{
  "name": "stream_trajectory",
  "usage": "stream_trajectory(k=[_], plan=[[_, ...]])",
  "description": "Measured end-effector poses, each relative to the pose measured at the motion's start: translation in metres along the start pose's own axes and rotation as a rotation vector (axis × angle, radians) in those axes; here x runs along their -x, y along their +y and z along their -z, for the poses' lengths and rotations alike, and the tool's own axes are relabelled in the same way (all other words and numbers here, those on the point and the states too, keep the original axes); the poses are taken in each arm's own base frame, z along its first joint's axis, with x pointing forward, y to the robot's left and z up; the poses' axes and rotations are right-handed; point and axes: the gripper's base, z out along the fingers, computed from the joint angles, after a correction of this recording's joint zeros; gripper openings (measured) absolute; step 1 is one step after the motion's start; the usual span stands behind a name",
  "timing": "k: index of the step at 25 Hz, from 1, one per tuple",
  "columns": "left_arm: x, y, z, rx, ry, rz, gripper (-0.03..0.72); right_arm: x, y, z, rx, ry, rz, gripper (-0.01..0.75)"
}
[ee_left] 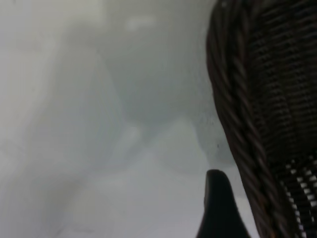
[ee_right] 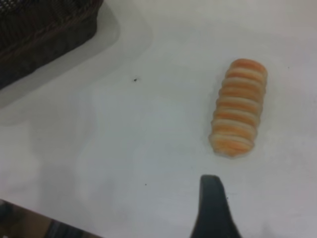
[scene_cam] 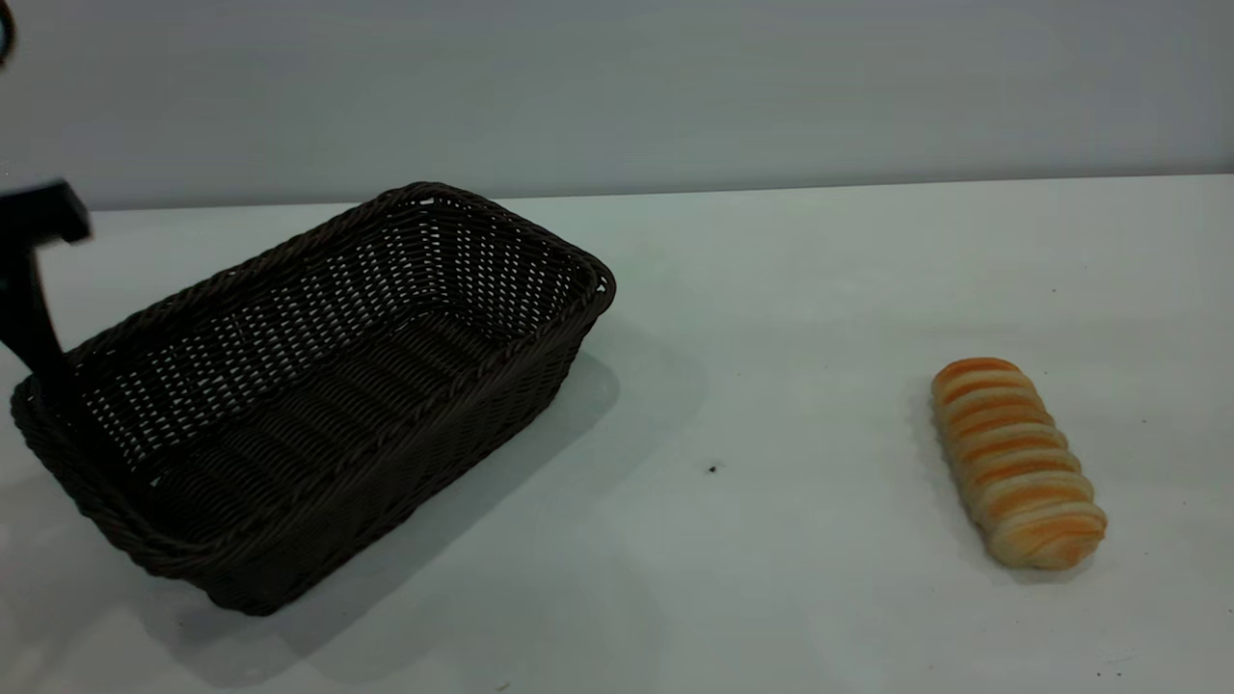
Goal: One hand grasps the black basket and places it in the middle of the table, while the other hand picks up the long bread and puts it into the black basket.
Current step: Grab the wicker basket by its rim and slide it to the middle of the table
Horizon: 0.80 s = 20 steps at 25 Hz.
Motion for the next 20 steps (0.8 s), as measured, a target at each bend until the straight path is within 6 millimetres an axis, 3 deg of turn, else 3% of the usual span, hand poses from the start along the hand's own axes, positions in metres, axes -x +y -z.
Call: stream_trajectory(k=[10,15,18,20], plan=[[0.008,-0.003,-0.038,0.021,0.026,0.094,0.537,0.000,0.000,0.000,-0.001,-0.002,0.000,0.514],[0.001,-0.014,-0.076,0.024,0.072,0.122,0.537,0.001,0.000,0.000,-0.003,-0.006,0.000,0.514],[-0.005,-0.024,-0.090,0.015,0.058,0.097,0.500,0.001,0.000,0.000,-0.003,-0.006,0.000,0.514],[-0.005,-0.029,-0.092,0.004,0.039,0.108,0.420,0.001,0.000,0.000,-0.003,-0.006,0.000,0.514]])
